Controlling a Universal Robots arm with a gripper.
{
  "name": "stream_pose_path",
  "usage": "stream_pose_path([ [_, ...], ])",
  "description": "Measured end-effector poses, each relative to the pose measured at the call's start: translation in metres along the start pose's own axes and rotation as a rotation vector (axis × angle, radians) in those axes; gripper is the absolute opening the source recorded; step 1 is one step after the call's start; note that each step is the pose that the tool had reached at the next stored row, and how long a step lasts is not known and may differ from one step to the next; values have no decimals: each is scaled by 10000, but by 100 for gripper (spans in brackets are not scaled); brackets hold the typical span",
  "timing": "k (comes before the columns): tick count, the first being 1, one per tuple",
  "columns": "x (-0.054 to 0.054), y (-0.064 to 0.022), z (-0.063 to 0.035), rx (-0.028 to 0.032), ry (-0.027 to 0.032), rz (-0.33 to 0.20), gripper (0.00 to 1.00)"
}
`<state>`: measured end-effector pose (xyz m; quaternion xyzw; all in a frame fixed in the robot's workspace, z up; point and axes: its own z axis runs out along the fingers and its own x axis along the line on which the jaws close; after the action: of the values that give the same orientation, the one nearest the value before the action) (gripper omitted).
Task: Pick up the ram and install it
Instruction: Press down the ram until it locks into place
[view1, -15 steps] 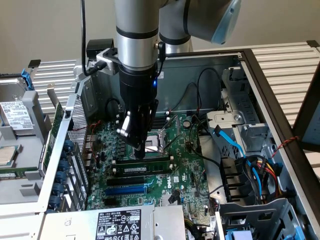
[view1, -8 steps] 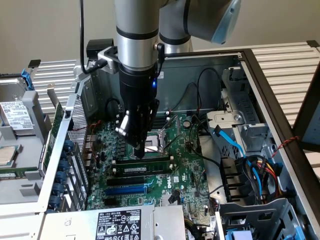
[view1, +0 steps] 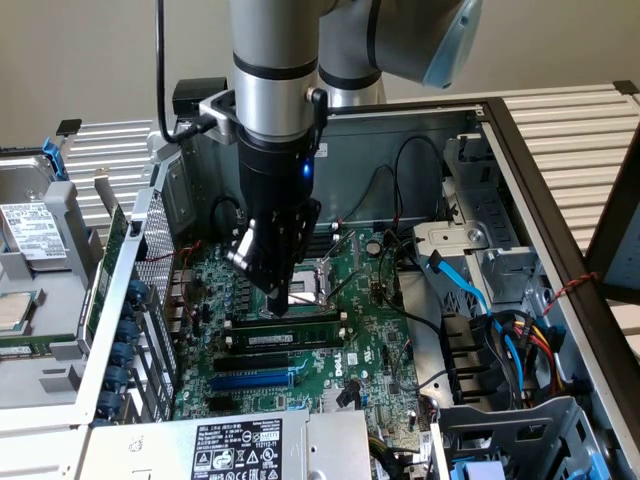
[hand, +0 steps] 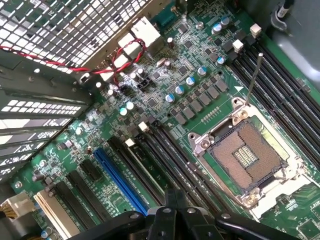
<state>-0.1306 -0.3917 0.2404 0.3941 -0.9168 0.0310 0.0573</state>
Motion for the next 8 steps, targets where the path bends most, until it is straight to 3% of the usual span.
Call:
stream_pose_path([
  [3, 0, 0, 0, -50, 5, 384, 10],
  [8, -11, -7, -1, -64, -9, 615, 10],
])
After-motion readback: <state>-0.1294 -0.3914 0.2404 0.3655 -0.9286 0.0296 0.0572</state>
